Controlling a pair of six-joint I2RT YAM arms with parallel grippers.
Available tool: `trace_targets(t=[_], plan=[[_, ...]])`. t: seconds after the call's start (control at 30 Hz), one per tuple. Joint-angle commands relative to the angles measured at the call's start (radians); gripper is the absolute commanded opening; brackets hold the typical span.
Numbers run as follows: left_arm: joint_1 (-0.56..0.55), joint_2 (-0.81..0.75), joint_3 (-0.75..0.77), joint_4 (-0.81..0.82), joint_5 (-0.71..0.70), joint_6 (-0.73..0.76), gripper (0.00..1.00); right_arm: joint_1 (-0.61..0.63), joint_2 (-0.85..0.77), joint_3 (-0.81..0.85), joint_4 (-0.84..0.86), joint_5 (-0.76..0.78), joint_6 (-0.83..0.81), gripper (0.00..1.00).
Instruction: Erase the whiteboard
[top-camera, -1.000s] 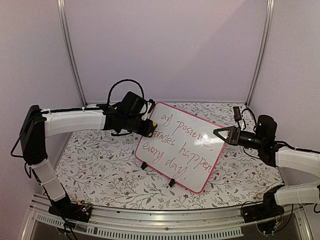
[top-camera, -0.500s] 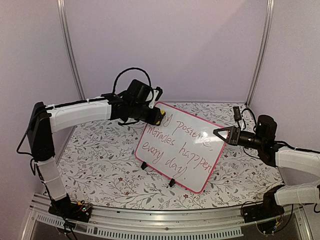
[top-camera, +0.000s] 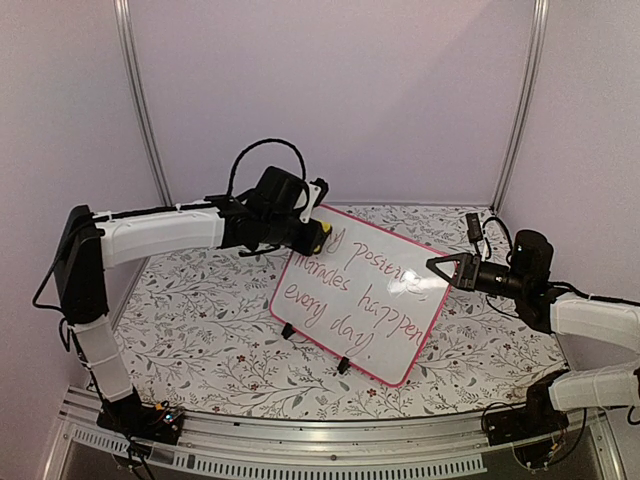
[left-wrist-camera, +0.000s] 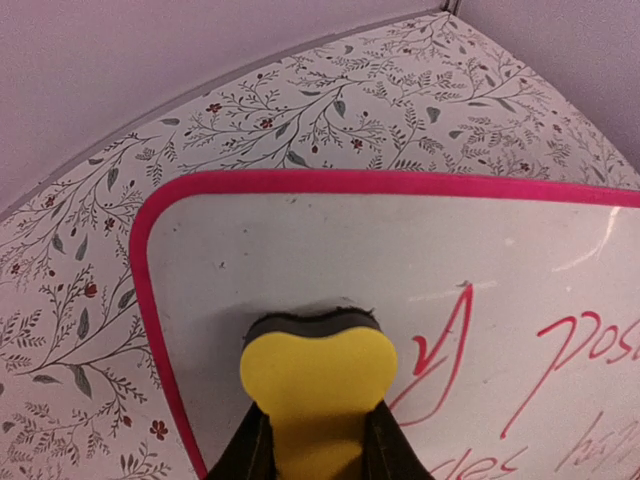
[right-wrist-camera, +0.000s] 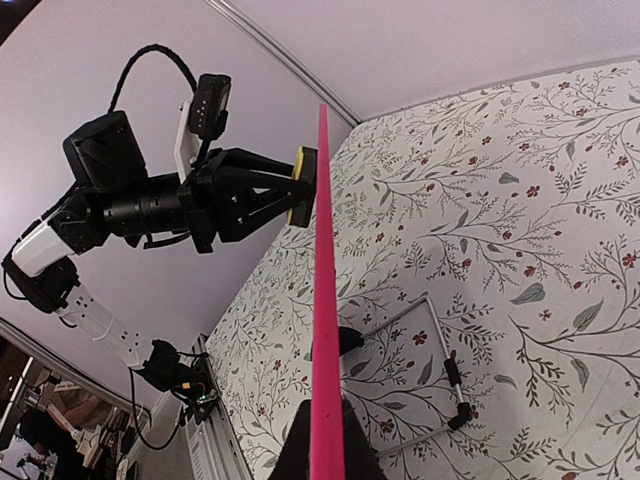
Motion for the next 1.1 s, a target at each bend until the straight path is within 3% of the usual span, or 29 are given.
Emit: trace_targets(t=[0.0, 0.47, 1.07], plan=[[-0.025, 0.013, 0.008, -0.084, 0.026, 0.060, 0.00, 0.029, 0.015, 0.015, -0.001, -0.071, -0.063, 0.00], [-0.030, 0.003, -0.037, -0.120, 0.085, 0.074, 0.00, 0.030, 0.014, 0.015, -0.002, -0.075, -0.064, 0.00], [0.040, -0.028, -0.093, -0.051, -0.045, -0.038, 0.00, 0.029, 0.011, 0.013, -0.006, -0.072, -0.063, 0.00]])
